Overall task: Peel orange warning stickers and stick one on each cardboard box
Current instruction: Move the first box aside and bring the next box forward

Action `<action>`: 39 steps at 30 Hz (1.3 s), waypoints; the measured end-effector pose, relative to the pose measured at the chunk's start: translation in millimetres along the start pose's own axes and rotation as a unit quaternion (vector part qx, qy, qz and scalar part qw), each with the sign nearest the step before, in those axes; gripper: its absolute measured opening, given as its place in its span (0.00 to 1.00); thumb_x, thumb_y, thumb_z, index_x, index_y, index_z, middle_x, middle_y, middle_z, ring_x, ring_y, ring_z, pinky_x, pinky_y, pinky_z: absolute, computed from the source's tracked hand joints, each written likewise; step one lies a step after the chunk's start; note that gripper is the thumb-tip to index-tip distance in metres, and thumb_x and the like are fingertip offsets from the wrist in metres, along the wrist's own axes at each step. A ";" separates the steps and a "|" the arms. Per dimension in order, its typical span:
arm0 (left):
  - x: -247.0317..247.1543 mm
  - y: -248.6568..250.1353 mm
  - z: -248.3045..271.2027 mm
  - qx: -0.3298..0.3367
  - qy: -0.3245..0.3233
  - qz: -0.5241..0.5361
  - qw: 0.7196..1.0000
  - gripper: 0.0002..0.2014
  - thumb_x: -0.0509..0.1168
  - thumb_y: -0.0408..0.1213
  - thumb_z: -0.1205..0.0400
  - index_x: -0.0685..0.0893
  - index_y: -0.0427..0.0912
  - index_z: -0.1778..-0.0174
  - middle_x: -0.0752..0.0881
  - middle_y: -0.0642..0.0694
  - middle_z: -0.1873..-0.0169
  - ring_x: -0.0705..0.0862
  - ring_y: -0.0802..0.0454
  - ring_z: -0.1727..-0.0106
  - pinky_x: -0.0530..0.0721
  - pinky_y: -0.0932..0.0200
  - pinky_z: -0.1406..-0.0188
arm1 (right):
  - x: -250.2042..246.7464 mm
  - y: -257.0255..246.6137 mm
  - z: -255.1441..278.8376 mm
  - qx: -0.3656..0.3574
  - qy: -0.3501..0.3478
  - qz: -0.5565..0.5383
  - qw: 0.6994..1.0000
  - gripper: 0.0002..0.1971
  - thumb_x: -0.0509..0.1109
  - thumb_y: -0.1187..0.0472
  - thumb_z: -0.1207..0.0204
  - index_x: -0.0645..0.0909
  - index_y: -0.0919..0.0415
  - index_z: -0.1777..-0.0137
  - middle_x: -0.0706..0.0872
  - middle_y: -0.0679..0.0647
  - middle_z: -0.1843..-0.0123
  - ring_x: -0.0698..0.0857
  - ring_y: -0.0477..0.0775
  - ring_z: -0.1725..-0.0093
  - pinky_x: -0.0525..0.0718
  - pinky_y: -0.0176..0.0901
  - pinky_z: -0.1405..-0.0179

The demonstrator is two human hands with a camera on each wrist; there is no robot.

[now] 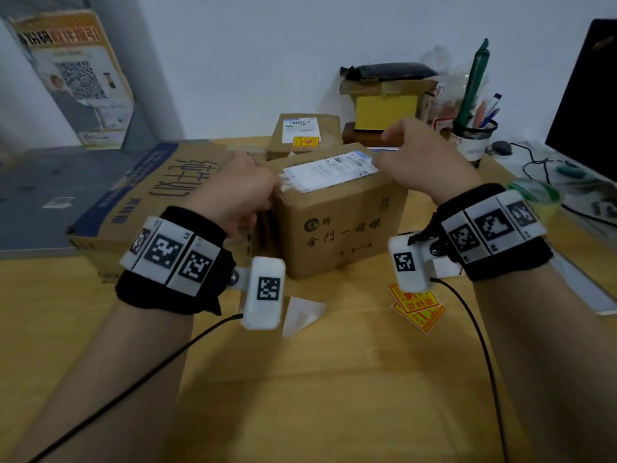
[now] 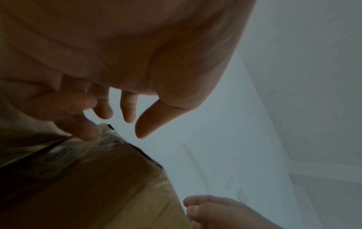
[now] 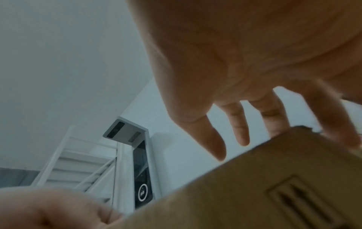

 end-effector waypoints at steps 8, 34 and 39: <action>12.2 3.6 -17.6 0.046 0.019 -0.034 0.998 0.22 0.65 0.31 0.21 0.78 0.50 0.30 0.80 0.47 0.42 0.79 0.47 0.43 0.78 0.54 0.52 | 11.0 -30.3 18.9 -0.073 0.009 0.051 0.996 0.16 0.64 0.47 0.20 0.87 0.58 0.48 0.92 0.53 0.54 0.90 0.59 0.53 0.87 0.49 0.50; 17.6 19.9 45.3 0.147 0.111 0.013 0.983 0.07 0.62 0.48 0.35 0.83 0.62 0.64 0.86 0.42 0.40 0.83 0.39 0.37 0.84 0.38 0.37 | 25.1 -21.7 46.7 -0.013 -0.019 0.142 0.990 0.11 0.57 0.54 0.19 0.78 0.57 0.45 0.86 0.56 0.53 0.86 0.66 0.46 0.85 0.56 0.44; 38.3 19.6 61.0 0.183 0.065 0.062 0.979 0.08 0.63 0.38 0.20 0.84 0.52 0.63 0.88 0.50 0.53 0.84 0.63 0.54 0.81 0.63 0.56 | 11.8 9.3 71.3 0.078 -0.091 0.180 0.976 0.18 0.67 0.47 0.26 0.88 0.61 0.63 0.93 0.55 0.66 0.92 0.63 0.62 0.91 0.61 0.48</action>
Point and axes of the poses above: each hand's wrist, its own z-axis away from the middle knuckle, its own x-axis out of the palm, y = z × x, the point moved 2 cm from there along -z, towards the middle knuckle
